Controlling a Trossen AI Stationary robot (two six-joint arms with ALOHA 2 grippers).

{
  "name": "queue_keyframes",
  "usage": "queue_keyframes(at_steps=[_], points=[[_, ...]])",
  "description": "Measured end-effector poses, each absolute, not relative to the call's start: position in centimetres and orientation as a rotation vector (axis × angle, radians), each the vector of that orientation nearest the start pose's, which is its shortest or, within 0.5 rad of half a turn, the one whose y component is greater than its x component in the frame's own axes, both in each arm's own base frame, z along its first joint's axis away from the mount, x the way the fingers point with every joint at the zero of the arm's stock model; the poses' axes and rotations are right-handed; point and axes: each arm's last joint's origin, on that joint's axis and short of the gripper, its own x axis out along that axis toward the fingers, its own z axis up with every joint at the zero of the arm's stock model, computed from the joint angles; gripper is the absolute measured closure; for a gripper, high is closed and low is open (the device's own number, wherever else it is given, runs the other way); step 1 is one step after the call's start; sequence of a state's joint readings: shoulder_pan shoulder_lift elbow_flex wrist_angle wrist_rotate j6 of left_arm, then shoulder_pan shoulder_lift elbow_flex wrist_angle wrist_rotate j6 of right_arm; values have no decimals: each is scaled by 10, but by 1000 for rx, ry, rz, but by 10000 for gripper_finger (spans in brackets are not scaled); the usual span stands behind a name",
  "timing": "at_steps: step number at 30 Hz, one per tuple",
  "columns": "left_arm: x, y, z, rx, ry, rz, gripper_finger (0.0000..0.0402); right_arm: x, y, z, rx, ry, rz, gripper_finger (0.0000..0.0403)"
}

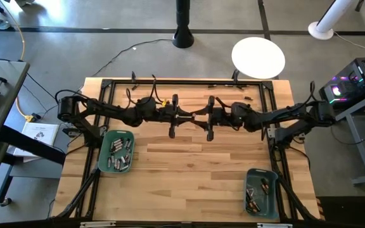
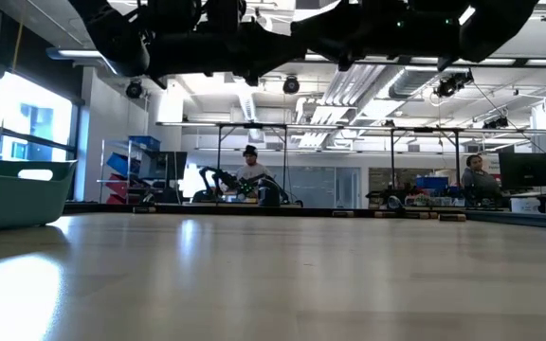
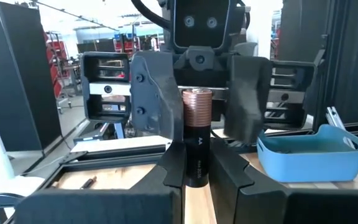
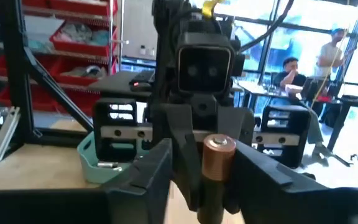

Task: Sort batteries
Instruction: Put the black battery into the blue bin

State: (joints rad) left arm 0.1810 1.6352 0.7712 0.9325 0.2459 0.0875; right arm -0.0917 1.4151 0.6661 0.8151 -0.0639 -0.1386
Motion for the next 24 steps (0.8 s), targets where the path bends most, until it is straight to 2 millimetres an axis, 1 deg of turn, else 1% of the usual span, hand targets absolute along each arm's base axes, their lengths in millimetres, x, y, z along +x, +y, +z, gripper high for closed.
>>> queue_keyframes(at_steps=[4,6,7,9,11,14,17,19,21,23,24], points=[[333,54,226,95,-69,-63,370,297,-26,250,-143,-50,-34,322],[333,54,226,93,-70,-56,351,297,-24,252,-149,-52,-32,360],[333,54,227,92,-70,-51,340,297,-24,253,-164,-53,-35,371],[333,54,226,83,-63,-40,314,296,-23,259,-188,-41,-39,371],[333,55,223,78,-33,-28,289,293,-23,269,-180,-2,-68,371],[333,56,219,69,10,-15,258,282,-20,289,-175,88,-109,371],[333,56,213,60,71,0,236,267,-10,310,-150,219,-115,371],[333,57,210,55,101,26,228,253,0,325,-77,333,-84,371],[332,58,208,53,123,55,224,238,13,333,32,468,-50,371],[332,58,208,62,132,62,224,225,29,333,179,604,6,371],[332,58,207,70,133,62,224,220,39,330,273,673,32,371]])
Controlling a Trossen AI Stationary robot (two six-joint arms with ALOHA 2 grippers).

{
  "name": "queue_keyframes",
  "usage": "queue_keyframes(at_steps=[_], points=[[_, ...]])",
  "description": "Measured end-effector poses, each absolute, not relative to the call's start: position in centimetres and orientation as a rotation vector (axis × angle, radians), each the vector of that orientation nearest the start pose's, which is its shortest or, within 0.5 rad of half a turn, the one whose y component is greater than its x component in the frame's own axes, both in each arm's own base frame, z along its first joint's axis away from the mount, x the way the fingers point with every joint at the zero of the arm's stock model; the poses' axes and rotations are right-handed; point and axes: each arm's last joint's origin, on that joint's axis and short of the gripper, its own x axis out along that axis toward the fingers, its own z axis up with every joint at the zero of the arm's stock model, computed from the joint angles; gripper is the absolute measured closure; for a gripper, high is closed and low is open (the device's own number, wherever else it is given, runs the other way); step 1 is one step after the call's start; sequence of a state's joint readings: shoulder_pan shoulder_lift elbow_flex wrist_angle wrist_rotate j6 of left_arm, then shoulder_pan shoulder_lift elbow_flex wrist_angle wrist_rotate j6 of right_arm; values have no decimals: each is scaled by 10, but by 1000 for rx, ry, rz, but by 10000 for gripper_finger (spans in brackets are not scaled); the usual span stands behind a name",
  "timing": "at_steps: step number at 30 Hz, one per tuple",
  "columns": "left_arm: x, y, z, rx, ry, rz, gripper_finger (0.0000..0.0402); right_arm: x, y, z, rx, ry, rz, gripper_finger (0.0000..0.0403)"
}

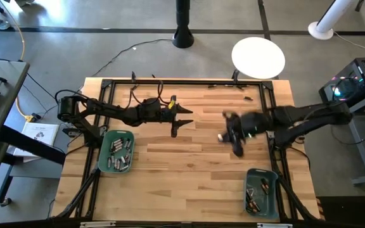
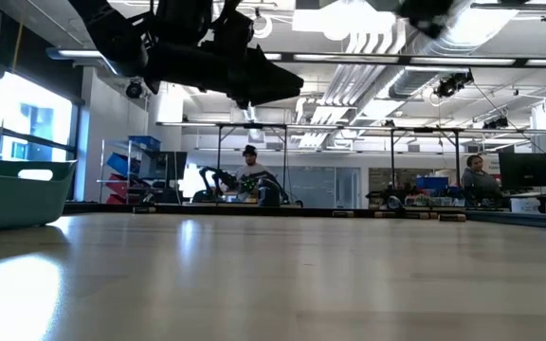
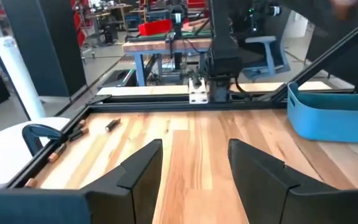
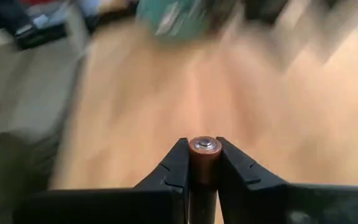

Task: Sort batteries
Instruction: Put the black battery into the blue bin

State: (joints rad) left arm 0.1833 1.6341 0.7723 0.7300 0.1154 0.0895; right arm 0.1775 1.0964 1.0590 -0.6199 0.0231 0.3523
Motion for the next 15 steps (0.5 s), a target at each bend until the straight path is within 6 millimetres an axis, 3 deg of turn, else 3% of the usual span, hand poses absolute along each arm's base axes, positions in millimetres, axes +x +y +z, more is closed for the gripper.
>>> queue_keyframes(at_steps=[5,10,15], points=[[332,58,207,96,134,59,227,190,104,300,794,989,74,371],[332,58,207,115,135,58,228,158,173,263,1182,1101,60,371],[332,58,207,116,135,58,228,127,203,224,1319,1245,-195,371]])
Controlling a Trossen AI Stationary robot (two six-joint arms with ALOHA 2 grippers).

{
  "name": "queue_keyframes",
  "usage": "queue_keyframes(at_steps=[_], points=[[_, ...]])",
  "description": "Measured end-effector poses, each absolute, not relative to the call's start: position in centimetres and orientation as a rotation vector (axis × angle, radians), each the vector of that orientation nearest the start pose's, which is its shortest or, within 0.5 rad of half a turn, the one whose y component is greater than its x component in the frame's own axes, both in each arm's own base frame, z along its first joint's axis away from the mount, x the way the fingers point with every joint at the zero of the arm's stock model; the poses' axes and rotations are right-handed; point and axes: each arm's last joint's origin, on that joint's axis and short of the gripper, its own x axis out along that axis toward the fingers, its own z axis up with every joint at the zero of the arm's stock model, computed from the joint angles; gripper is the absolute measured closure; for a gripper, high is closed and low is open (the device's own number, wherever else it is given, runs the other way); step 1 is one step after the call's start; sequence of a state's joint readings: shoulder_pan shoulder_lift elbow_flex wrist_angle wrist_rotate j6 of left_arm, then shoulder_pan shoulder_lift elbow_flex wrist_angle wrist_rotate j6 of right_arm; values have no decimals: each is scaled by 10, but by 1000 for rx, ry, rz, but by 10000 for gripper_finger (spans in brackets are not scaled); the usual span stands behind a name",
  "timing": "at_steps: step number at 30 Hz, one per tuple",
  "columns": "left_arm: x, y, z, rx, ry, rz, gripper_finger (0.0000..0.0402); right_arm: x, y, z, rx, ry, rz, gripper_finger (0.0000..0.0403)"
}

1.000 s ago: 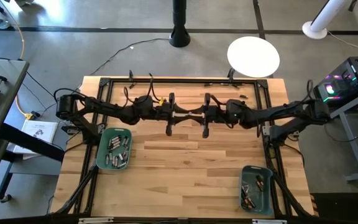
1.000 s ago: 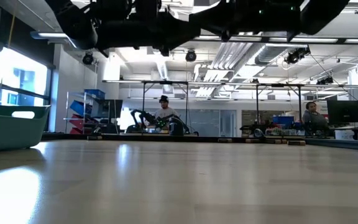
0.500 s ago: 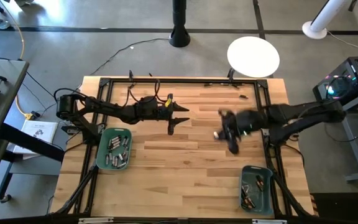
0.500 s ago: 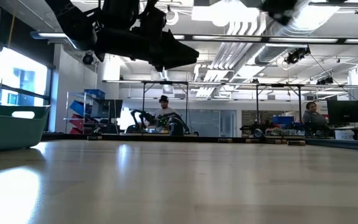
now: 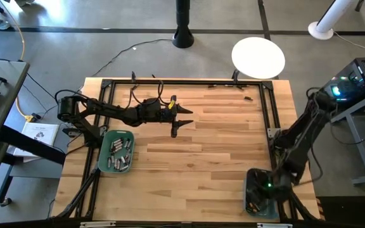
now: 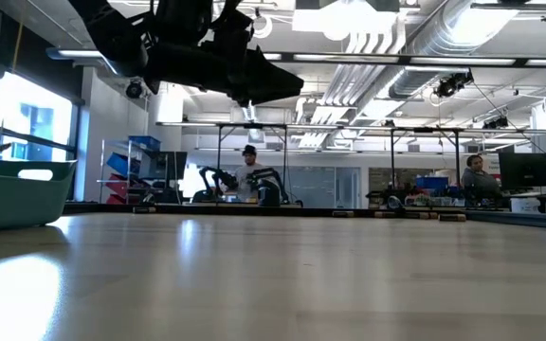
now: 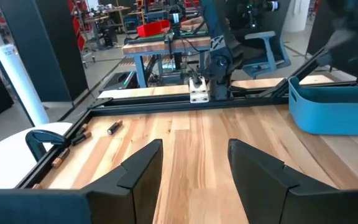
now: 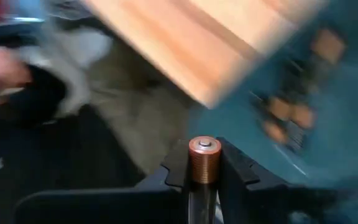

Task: Sort batteries
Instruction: Put the black battery into the blue bin

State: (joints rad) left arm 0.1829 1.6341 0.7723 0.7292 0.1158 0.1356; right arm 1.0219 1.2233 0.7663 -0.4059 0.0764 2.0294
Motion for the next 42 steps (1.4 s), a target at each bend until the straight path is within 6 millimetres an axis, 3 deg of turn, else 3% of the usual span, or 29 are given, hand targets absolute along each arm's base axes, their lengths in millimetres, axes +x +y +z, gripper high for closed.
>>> queue_keyframes(at_steps=[4,9,21,29,35,39,42], points=[[332,58,207,115,140,57,228,112,209,198,1261,1419,-353,371],[332,58,207,114,143,57,228,109,201,173,1146,1393,-504,371],[332,59,207,114,144,92,228,115,198,140,927,1428,-555,365],[332,60,209,120,121,108,228,116,198,137,919,1432,-573,347],[332,60,210,125,114,108,228,114,197,142,936,1466,-546,267],[332,62,210,154,108,115,228,111,193,163,966,1523,-481,230],[331,64,214,156,94,123,228,114,188,192,1018,1506,-440,226]])
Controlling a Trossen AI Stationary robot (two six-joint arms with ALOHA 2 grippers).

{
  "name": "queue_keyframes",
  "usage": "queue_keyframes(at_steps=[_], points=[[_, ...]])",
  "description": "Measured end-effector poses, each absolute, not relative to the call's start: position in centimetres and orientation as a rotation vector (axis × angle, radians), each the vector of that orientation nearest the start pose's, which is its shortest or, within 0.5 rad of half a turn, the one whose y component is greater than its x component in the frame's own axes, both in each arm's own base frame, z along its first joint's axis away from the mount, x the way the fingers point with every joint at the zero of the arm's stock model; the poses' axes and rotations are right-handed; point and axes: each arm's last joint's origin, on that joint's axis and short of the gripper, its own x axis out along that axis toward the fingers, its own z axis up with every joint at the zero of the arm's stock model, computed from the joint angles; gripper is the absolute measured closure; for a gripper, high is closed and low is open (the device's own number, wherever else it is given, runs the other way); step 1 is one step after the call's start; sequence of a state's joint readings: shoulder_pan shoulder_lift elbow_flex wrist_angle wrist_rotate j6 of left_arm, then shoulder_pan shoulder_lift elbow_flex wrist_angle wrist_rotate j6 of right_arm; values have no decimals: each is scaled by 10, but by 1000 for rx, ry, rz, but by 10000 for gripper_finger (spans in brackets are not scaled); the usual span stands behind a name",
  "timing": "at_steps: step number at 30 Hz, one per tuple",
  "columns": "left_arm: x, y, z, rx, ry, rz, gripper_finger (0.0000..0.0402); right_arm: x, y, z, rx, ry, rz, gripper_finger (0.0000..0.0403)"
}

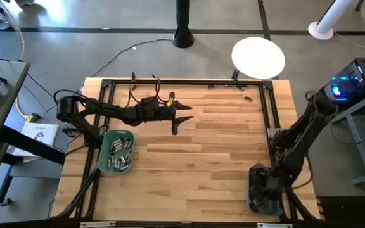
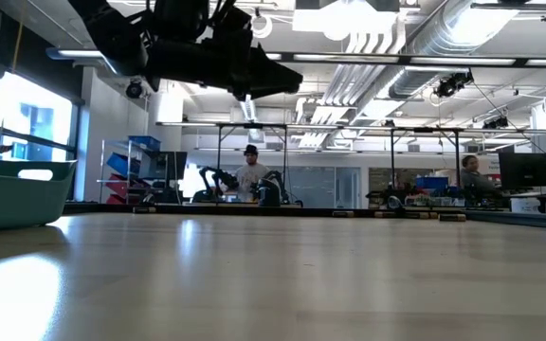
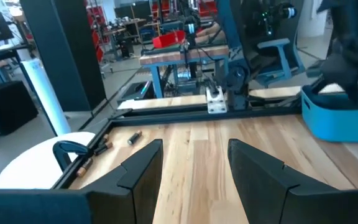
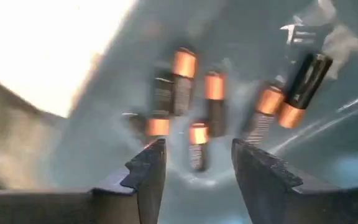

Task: Sort batteries
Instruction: Put the black battery into the blue bin

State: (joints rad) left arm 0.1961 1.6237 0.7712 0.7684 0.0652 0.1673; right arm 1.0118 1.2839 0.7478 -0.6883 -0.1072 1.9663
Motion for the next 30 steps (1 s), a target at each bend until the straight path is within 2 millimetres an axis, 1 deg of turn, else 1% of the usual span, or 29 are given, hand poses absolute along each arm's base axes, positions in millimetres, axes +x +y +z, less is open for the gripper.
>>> queue_keyframes(at_steps=[5,8,10,12,14,16,17,19,22,24,27,30], points=[[327,64,223,155,68,152,228,114,173,246,1044,1456,-417,231],[322,66,231,136,73,248,228,114,159,276,992,1361,-427,231],[315,69,235,98,110,363,228,116,146,294,888,1235,-436,231],[305,77,237,40,176,500,228,119,130,308,707,1045,-454,231],[292,88,239,-45,249,610,228,124,113,317,496,842,-504,231],[277,104,240,-132,339,693,228,128,96,322,338,695,-570,232],[270,112,241,-165,401,733,228,130,87,323,280,661,-602,232],[257,129,240,-213,532,811,228,133,70,321,206,654,-666,236],[239,153,234,-284,753,919,228,139,52,307,205,662,-739,242],[227,168,234,-345,866,977,225,146,45,289,193,679,-738,246],[214,190,232,-407,986,1051,218,164,37,260,147,687,-675,249],[202,215,225,-454,1077,1081,205,184,29,237,88,609,-582,249]])
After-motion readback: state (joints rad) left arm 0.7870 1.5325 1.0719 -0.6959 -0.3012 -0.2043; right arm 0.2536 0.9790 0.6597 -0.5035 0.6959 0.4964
